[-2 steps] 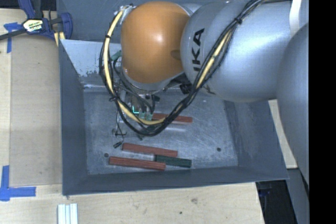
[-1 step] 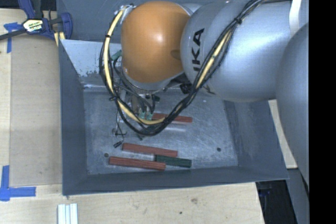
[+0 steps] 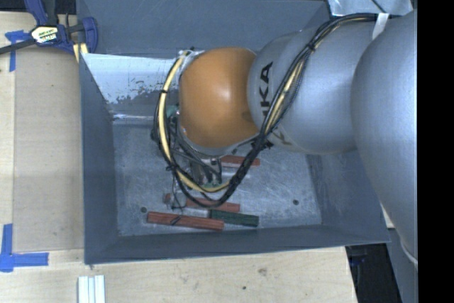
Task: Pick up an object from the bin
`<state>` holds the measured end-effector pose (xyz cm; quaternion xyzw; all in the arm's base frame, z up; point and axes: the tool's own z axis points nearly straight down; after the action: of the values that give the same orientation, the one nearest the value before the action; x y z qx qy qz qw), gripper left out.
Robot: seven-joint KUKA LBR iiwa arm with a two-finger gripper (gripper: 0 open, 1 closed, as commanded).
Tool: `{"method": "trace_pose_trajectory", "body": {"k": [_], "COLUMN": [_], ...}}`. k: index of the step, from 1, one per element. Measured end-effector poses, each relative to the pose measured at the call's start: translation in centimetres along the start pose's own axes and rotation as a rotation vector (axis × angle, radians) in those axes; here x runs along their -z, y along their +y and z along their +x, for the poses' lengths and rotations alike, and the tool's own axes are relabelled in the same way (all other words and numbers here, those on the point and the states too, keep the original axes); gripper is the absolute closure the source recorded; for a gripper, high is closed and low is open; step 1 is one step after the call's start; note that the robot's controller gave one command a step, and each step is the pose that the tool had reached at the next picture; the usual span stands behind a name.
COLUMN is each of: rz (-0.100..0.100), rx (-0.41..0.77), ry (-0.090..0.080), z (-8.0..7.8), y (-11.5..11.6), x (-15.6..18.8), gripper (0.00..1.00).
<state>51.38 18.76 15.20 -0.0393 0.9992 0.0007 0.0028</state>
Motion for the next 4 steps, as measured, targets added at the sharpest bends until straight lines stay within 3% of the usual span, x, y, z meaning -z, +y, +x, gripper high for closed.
{"method": "trace_pose_trajectory", "body": {"k": [1, 2, 3, 4], "rz": [0.001, 0.001, 0.001, 0.001], "rx": [-0.060, 0.088, -0.089, -0.027], "ry": [0.006, 0.003, 0.005, -0.001], "z": [2.4, 3.2, 3.3, 3.1], "y": [-2.7, -3.5, -4.0, -4.0], "x": [-0.3, -4.1, -8.2, -7.9], "gripper": [0.00, 0.00, 0.00, 1.00]}}
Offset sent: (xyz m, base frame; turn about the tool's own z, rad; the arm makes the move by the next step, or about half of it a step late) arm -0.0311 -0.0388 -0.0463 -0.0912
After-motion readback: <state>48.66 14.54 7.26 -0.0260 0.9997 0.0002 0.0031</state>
